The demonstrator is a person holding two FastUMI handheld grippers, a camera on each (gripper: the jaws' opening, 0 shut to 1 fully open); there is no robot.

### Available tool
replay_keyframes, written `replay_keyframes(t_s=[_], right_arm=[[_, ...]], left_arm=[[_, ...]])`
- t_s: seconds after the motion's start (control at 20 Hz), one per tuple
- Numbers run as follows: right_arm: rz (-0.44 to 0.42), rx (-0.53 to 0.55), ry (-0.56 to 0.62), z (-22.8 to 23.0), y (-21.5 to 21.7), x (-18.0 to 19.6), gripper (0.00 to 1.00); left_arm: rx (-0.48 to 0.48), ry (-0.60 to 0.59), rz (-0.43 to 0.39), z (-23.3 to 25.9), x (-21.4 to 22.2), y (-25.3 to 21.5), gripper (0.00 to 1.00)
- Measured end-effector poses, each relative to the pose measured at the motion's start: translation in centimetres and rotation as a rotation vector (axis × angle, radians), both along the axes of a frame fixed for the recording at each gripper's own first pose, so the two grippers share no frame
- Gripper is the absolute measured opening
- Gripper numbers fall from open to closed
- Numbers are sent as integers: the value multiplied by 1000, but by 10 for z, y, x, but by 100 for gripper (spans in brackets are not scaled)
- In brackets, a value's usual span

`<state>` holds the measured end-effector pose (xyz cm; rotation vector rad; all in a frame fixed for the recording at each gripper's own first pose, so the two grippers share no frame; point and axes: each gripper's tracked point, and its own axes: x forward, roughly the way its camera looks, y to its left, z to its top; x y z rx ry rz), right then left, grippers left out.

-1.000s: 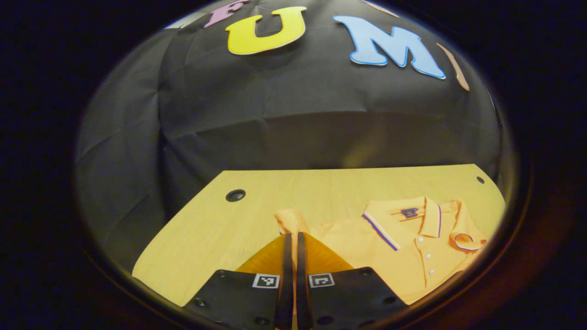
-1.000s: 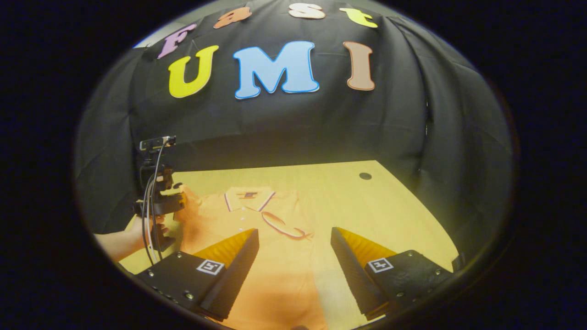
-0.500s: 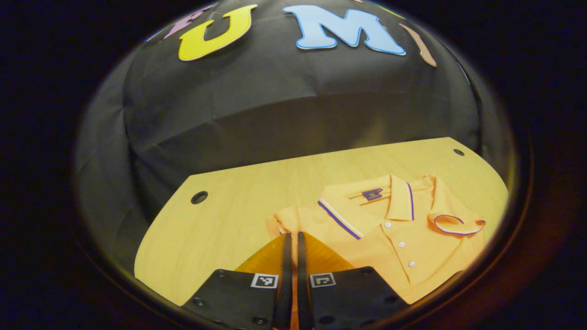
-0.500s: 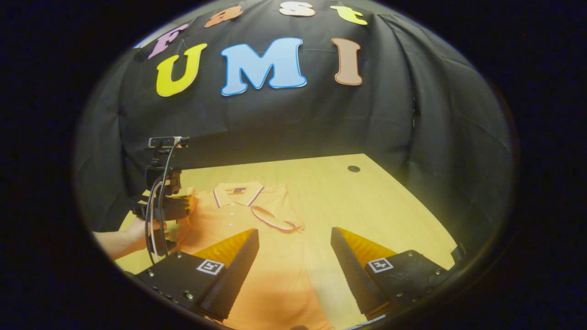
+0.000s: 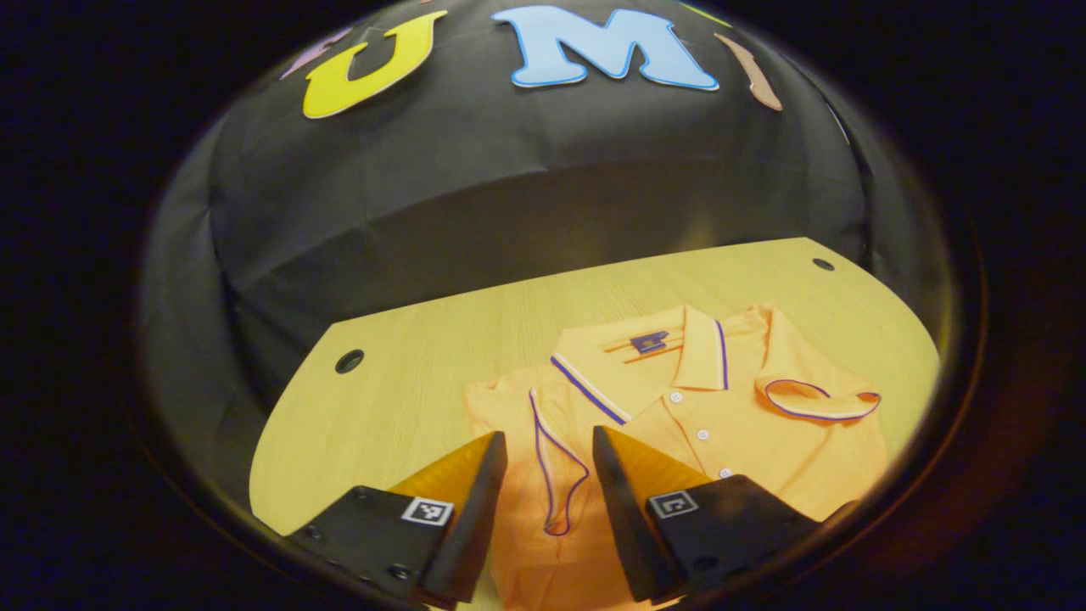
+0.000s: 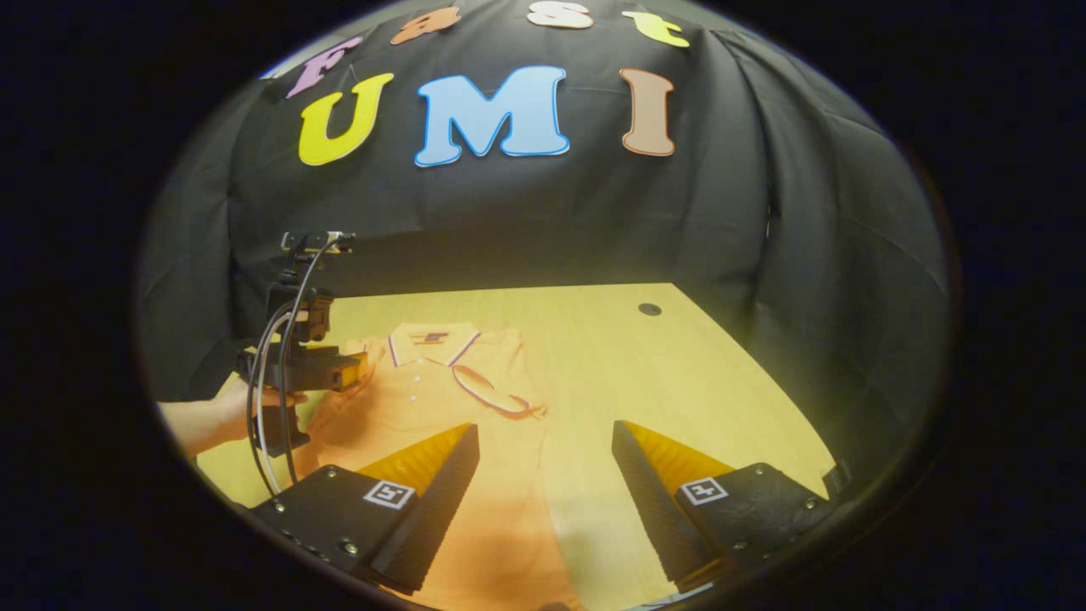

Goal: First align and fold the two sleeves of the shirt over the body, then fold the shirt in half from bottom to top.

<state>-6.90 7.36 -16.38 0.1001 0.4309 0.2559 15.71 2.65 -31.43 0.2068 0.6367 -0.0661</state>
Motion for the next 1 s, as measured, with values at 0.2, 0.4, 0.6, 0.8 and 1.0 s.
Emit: replay_keyframes(t_s=[0.2, 0.4, 0.6, 0.8, 1.0], right_arm=[[28, -14, 5, -11, -6, -9, 98], [66, -23, 26, -28, -5, -25, 98], [103, -29, 58, -52, -4, -43, 98], [130, -26, 86, -72, -3, -65, 98], [132, -43, 116, -92, -9, -87, 98]], left_arm=[[-25, 3, 1, 7, -30, -5, 89], [-63, 17, 34, 13, -70, -1, 100], [-99, 31, 38, 16, -124, 1, 98], [-87, 56, 8, 12, -186, 5, 96], [-116, 81, 29, 8, -241, 13, 96]])
